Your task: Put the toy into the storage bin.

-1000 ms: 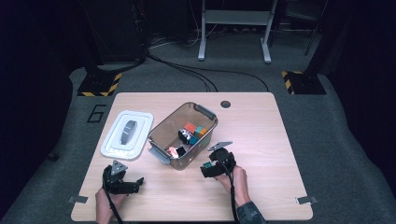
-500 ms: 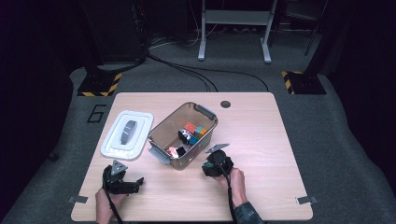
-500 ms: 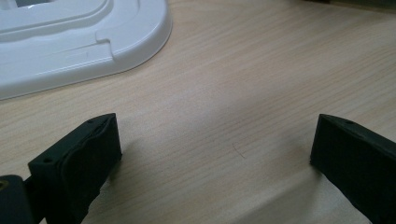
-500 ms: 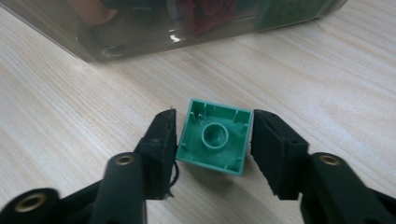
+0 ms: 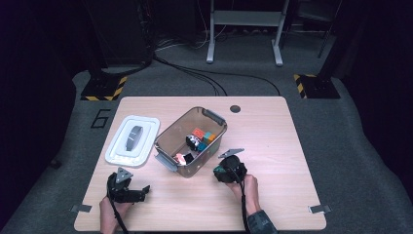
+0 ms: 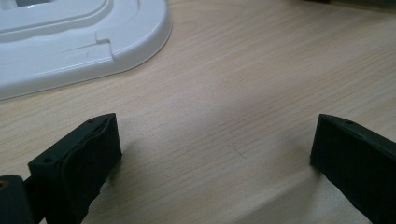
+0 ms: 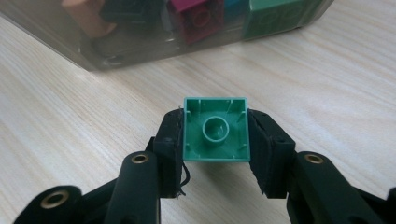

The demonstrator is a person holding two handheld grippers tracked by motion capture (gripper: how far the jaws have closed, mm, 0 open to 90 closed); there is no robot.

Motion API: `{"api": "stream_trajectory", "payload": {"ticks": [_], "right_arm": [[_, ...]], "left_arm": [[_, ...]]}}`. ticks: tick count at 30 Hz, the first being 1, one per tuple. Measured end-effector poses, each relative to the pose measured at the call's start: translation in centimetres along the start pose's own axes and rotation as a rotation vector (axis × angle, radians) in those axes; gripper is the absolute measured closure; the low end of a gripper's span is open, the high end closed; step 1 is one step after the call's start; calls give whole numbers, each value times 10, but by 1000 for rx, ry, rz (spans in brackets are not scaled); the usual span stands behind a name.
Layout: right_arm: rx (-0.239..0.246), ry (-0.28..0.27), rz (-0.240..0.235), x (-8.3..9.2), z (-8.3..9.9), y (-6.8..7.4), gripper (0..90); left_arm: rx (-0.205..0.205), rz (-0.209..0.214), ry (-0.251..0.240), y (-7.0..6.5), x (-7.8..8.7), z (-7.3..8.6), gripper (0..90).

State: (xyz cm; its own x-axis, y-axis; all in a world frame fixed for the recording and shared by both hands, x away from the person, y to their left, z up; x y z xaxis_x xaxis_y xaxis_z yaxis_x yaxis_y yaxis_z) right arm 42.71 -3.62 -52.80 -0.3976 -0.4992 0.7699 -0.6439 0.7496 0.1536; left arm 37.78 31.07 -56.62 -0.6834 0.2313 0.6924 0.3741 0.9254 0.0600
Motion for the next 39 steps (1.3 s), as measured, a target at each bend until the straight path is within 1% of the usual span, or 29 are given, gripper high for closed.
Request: {"api": "stream_trajectory", "payload": {"ticks": [2,9,10,12,13,15,17,19,21,22,25,28,32,33,35,38,39], "right_arm": [[4,-8,7,4,-2,-1,586],[9,-41,9,19,-11,-4,586],[3,-39,10,21,-11,-4,586],[5,-52,11,24,-15,-5,587],[12,-53,5,26,-16,-5,587],[9,-57,7,30,-19,-5,587],[7,-65,-3,33,-21,-5,587],[14,-65,4,37,-24,-6,586],[11,-74,7,41,-27,-5,587],[21,-78,12,44,-29,-6,586],[21,-87,19,51,-35,-6,587],[33,-102,27,59,-42,-6,586],[37,-116,34,69,-51,-6,587],[46,-121,34,71,-53,-7,587],[51,-126,44,75,-57,-7,587],[49,-137,49,81,-64,-6,587],[56,-142,49,82,-65,-7,587]], "left_arm": [[-2,1,1,0,0,0,14],[-1,0,1,0,0,0,14],[-1,-1,-1,0,0,0,14],[-1,-1,-1,0,0,0,14],[-2,-1,1,0,0,0,14],[-1,0,1,0,0,0,14],[-2,-2,-2,0,0,0,14],[-2,-1,1,0,0,0,14],[-1,0,1,0,0,0,14],[-1,0,0,0,0,0,14],[-3,-2,0,0,0,0,14],[-1,0,1,0,0,0,14],[-3,-3,0,0,0,0,14],[-2,-1,1,0,0,0,14],[-2,-1,0,0,0,0,14],[0,0,1,0,0,0,14],[-2,-1,1,0,0,0,14]]}}
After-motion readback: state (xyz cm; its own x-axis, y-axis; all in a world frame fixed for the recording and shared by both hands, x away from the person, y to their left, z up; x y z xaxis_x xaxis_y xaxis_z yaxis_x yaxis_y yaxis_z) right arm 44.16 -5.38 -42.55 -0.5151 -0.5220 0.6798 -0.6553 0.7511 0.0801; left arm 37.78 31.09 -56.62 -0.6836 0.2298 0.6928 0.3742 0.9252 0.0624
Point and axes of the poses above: each handheld gripper's, and its own axes: x roughly backward along the jaws, z roughly out of its underside, y roughly to its left, the point moved 5 cm from there along -x, roughly forward along the jaws, and after that the axes turned 5 degrees about -z, right-handed, at the moved point
